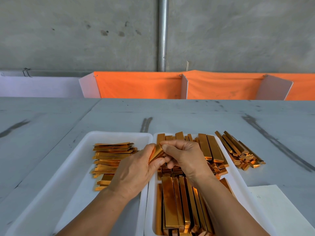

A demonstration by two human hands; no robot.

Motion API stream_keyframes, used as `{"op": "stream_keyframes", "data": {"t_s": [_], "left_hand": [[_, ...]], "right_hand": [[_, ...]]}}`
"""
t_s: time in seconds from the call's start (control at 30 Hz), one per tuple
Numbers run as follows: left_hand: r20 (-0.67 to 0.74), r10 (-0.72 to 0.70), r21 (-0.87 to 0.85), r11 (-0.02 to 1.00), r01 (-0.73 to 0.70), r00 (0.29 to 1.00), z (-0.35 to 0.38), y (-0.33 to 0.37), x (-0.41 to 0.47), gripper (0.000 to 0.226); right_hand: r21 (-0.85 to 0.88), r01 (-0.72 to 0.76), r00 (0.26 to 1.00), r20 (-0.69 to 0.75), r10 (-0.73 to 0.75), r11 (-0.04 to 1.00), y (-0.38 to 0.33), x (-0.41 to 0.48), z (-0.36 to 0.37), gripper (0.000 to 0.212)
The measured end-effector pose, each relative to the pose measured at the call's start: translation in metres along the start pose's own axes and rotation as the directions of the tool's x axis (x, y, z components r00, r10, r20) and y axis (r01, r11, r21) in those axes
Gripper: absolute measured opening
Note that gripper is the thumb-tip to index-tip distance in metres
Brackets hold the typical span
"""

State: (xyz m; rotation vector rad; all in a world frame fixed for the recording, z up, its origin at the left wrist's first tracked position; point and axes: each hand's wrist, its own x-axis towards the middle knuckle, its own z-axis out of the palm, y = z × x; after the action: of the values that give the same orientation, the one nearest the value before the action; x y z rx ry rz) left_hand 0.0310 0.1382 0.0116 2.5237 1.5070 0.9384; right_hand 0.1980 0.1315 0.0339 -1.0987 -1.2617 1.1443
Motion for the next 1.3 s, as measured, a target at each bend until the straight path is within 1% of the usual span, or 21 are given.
{"op": "stream_keyframes", "data": {"t_s": [0.17,0.37,0.5,0.6,0.7,0.77,0.87,0.93,1.0,1.13,1.23,1.3], "left_hand": [[-0.024,-0.027,0.026,0.999,0.027,0.999,0.002,0.001,0.0,0.067],[-0.055,-0.084,0.065,0.994,0.087,0.995,0.006,-0.004,0.002,0.063],[-0.053,-0.095,0.083,0.992,0.1,0.994,0.008,-0.006,0.002,0.059],[-0.037,-0.096,0.092,0.991,0.099,0.995,0.008,-0.005,0.003,0.058],[-0.024,-0.11,0.053,0.992,0.111,0.994,0.006,-0.004,0.004,0.049],[-0.029,-0.138,0.008,0.99,0.138,0.99,0.004,-0.004,0.005,0.051],[-0.036,-0.219,-0.094,0.972,0.215,0.975,0.0,-0.006,0.005,0.068],[-0.054,-0.273,-0.171,0.95,0.26,0.96,-0.003,-0.008,0.005,0.068],[-0.074,-0.313,-0.269,0.921,0.283,0.947,-0.005,-0.008,0.005,0.064],[-0.112,-0.362,-0.486,0.832,0.266,0.926,-0.006,-0.007,0.006,0.061],[-0.165,-0.379,-0.62,0.758,0.203,0.911,-0.009,-0.007,0.007,0.059],[-0.173,-0.396,-0.697,0.696,0.172,0.902,-0.011,-0.008,0.007,0.057]], "right_hand": [[-0.016,0.051,0.998,0.044,-0.05,0.999,0.0,-0.002,0.002,0.015],[-0.091,0.089,0.993,0.079,-0.082,0.992,0.007,-0.003,0.009,0.025],[-0.086,0.107,0.993,0.056,-0.103,0.991,0.007,-0.003,0.012,0.024],[-0.072,0.112,0.994,0.013,-0.111,0.991,0.007,-0.002,0.013,0.022],[-0.114,0.109,0.994,-0.021,-0.112,0.987,0.008,0.0,0.013,0.022],[-0.122,0.096,0.993,-0.055,-0.103,0.988,0.008,0.001,0.013,0.021],[-0.146,0.066,0.984,-0.156,-0.089,0.987,0.009,0.005,0.008,0.017],[-0.109,0.047,0.974,-0.216,-0.07,0.993,0.009,0.008,0.004,0.016],[-0.07,0.023,0.969,-0.243,-0.039,0.997,0.008,0.008,0.002,0.018],[-0.019,-0.022,0.97,-0.244,0.016,1.0,0.007,0.009,0.001,0.017],[0.018,-0.044,0.977,-0.21,0.046,0.999,0.007,0.009,0.001,0.015],[0.039,-0.06,0.982,-0.176,0.066,0.997,0.008,0.008,0.001,0.014]]}}
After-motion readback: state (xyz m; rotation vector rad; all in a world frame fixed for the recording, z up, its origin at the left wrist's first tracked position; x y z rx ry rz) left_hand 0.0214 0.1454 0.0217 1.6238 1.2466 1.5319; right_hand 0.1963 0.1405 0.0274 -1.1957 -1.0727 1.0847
